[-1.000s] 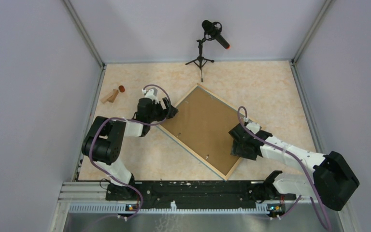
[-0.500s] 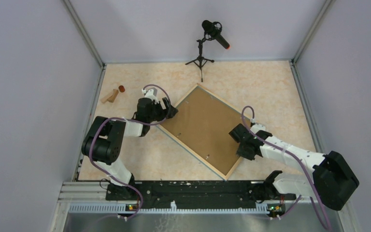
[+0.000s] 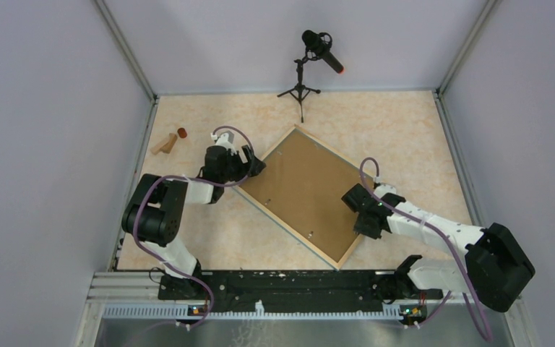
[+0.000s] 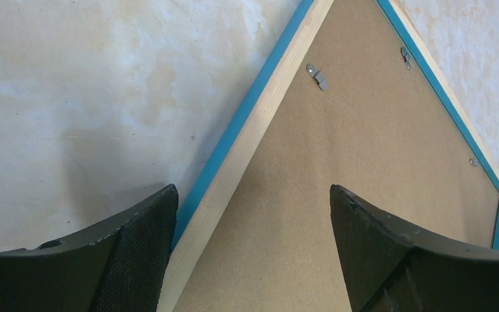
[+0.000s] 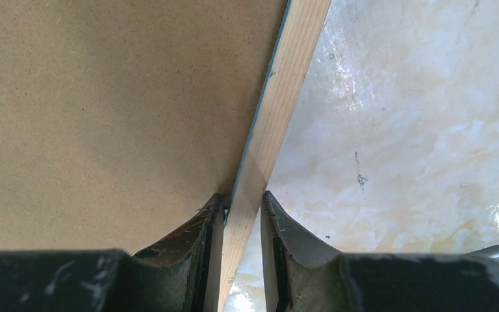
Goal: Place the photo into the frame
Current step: Install the photo frame at the center of the board.
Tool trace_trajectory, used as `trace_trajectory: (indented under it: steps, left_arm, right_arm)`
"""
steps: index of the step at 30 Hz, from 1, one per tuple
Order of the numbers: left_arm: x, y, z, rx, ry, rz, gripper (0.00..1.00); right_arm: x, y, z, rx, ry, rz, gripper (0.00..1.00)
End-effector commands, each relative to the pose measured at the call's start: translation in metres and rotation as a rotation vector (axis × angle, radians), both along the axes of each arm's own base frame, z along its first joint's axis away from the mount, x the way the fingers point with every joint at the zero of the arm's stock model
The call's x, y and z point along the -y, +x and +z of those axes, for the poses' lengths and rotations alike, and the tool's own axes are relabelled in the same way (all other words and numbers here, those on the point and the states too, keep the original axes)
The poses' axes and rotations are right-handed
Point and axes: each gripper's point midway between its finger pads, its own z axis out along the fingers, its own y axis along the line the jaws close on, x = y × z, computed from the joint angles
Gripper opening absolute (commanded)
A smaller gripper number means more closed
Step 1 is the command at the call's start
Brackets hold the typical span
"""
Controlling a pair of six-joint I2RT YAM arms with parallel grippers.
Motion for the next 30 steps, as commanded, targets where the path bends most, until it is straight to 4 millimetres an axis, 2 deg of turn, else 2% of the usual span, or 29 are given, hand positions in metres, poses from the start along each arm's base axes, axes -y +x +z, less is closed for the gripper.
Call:
trace_trajectory:
  steps: [1,3,6,8,11,16,18,20,23,24,26,28,30]
  left_arm:
    - [-0.002,-0.013,-0.009,-0.126,-0.005,0.035,0.90]
    - [-0.006,-0.019,-0.015,-0.171,-0.003,0.061,0.91]
    - [-0.005,-0.032,-0.023,-0.231,-0.032,0.072,0.91]
    - [-0.001,-0.044,-0.024,-0.248,-0.072,0.051,0.91]
    - [0.001,-0.060,-0.025,-0.271,-0.102,0.036,0.91]
    - [-0.001,-0.091,-0.022,-0.320,-0.114,0.011,0.92]
    - [-0.002,-0.097,-0.013,-0.314,-0.103,0.000,0.92]
    - [-0.009,-0.098,0.002,-0.295,-0.062,0.009,0.98]
    - [-0.032,-0.101,0.026,-0.255,0.057,0.106,0.98]
    - [-0.046,-0.103,0.033,-0.252,0.090,0.182,0.98]
    - [-0.059,-0.114,0.046,-0.248,0.096,0.254,0.98]
    - [-0.058,-0.130,0.055,-0.268,0.048,0.268,0.98]
    - [-0.048,-0.149,0.064,-0.279,-0.036,0.230,0.98]
  right_arm:
    - [-0.011,0.007,-0.012,0.009,0.041,0.086,0.04]
    - [-0.008,0.012,-0.007,0.006,0.036,0.110,0.20]
    - [-0.016,0.021,0.004,0.046,0.060,0.164,0.45]
    - [-0.025,0.026,0.010,0.075,0.102,0.194,0.56]
    - [-0.024,0.032,0.015,0.099,0.130,0.185,0.70]
    - [-0.023,0.043,0.013,0.125,0.184,0.196,0.76]
    - [-0.023,0.044,0.014,0.127,0.183,0.203,0.77]
    - [-0.028,0.043,0.018,0.136,0.209,0.225,0.78]
    - [-0.028,0.047,0.034,0.194,0.227,0.225,0.85]
    - [-0.025,0.049,0.040,0.215,0.218,0.223,0.88]
    - [-0.017,0.055,0.053,0.248,0.187,0.204,0.92]
    - [-0.011,0.061,0.064,0.271,0.167,0.201,0.93]
    - [-0.009,0.070,0.078,0.301,0.152,0.223,0.93]
